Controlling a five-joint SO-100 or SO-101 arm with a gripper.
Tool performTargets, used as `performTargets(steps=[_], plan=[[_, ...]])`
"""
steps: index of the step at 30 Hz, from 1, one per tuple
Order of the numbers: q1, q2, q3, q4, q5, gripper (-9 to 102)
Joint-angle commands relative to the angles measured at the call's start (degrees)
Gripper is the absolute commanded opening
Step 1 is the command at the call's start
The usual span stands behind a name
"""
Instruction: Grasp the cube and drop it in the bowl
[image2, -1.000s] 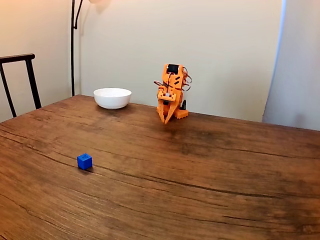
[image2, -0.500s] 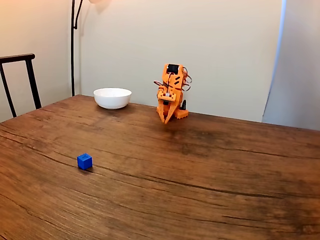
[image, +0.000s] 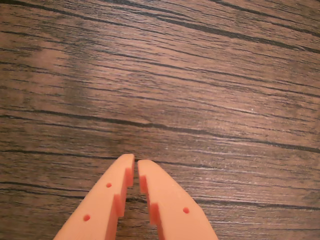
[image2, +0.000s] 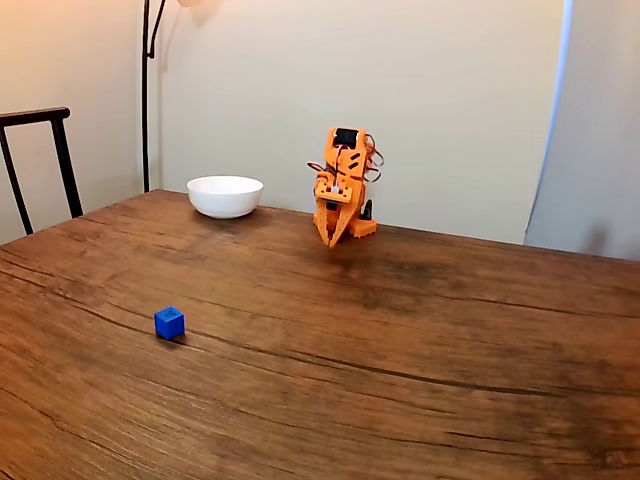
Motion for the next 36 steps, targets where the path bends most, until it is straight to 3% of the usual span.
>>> performTargets(steps=[1,16,24,36], plan=[[0.18,-0.18,-0.18,0.09,0.35,-1],[3.25,0.62,-0.26,-3.52,-0.44,-1],[9.14,0.53,-0.35,-33.57,0.44,-1],[14.5,-0.26,-1.05,-58.36,5.54,0]])
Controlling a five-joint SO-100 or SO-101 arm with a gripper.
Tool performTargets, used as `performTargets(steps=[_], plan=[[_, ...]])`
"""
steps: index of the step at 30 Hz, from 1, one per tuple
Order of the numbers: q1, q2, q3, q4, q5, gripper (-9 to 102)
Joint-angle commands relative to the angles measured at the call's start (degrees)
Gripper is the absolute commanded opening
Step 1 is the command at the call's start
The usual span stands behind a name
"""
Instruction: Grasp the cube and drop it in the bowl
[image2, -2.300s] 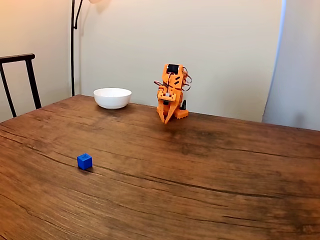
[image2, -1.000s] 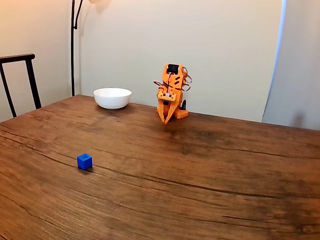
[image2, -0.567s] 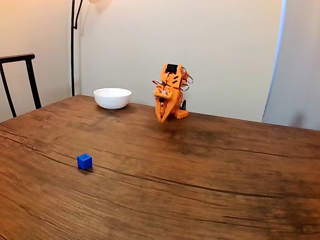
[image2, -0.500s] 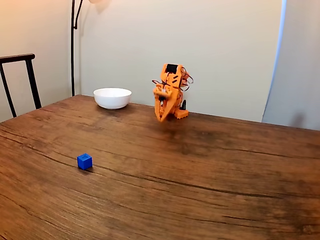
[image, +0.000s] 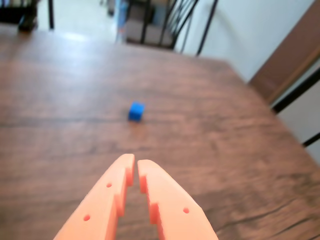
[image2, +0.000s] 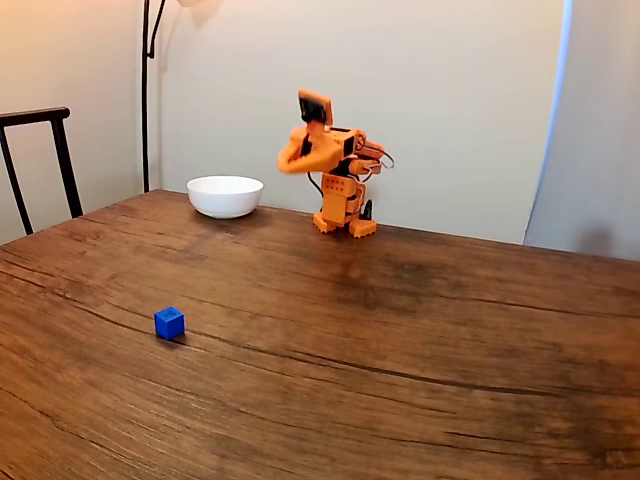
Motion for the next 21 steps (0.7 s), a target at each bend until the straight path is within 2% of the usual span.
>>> performTargets(steps=[1,6,13,21], plan=[[1.05,-0.18,-1.05,-5.36,0.79,0],[3.69,-0.26,-1.67,-9.76,0.79,0],[7.21,-2.46,-6.59,-9.58,0.88,0],[8.79,-24.61,-22.94,-10.55,3.25,0]])
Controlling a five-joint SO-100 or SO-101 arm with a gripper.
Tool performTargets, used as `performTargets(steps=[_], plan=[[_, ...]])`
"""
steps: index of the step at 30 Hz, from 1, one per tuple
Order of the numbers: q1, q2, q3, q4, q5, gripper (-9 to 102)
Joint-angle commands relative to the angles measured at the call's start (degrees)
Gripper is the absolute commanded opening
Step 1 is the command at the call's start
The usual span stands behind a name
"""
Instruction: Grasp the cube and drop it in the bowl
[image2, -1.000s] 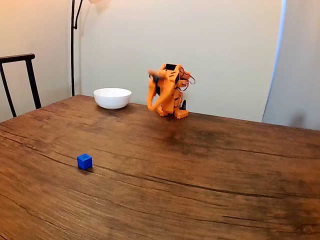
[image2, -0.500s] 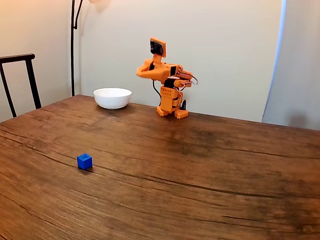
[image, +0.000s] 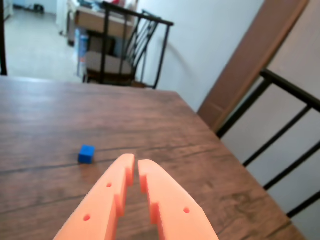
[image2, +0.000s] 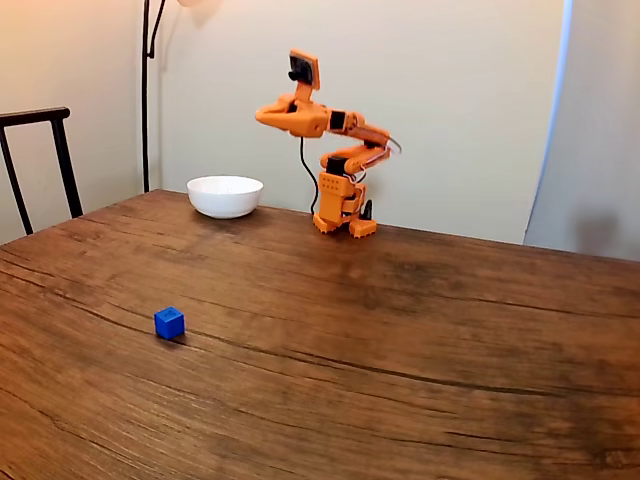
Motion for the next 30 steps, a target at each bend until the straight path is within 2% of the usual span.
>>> performTargets(steps=[1,8,12,20,30], plan=[[0.7,-9.49,-9.05,-2.55,0.18,0],[-1.49,-38.06,-22.24,-20.48,2.29,0],[-2.72,-55.72,-32.52,-26.98,2.2,0],[-5.01,-82.71,-52.56,-32.26,1.67,0],[-7.73,-99.49,-64.25,-32.96,-2.29,0]])
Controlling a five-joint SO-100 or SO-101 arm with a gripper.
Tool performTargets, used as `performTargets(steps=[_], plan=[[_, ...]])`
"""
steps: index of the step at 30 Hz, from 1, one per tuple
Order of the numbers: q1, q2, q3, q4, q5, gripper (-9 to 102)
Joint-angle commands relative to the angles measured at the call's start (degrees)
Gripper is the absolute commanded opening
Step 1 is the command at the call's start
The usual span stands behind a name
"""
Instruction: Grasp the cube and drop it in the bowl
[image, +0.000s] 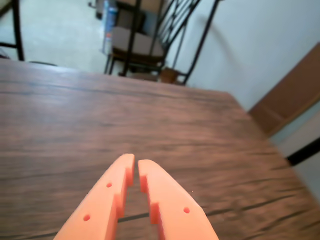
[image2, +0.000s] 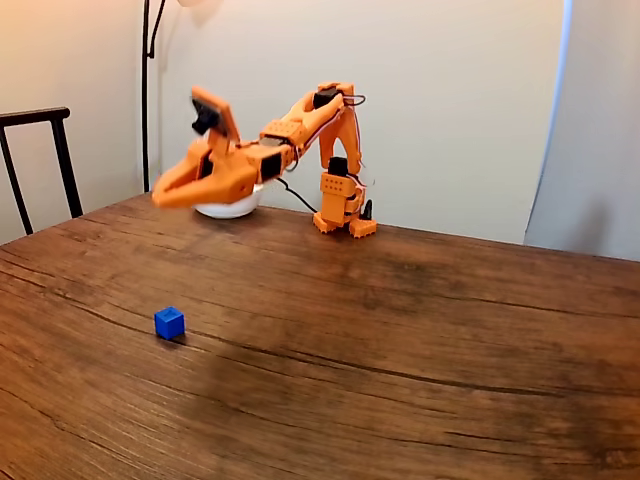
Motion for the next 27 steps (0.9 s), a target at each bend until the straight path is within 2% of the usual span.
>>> performTargets(steps=[1,10,20,23,27], plan=[[-0.7,-1.76,-4.39,-1.05,-1.41,0],[-2.46,-10.37,-10.55,-1.05,-2.99,0],[-3.16,-16.44,-14.5,-1.05,-4.92,15],[-3.87,-17.05,-14.5,-1.05,-5.27,23],[-4.04,-17.14,-13.8,-1.05,-5.27,39]])
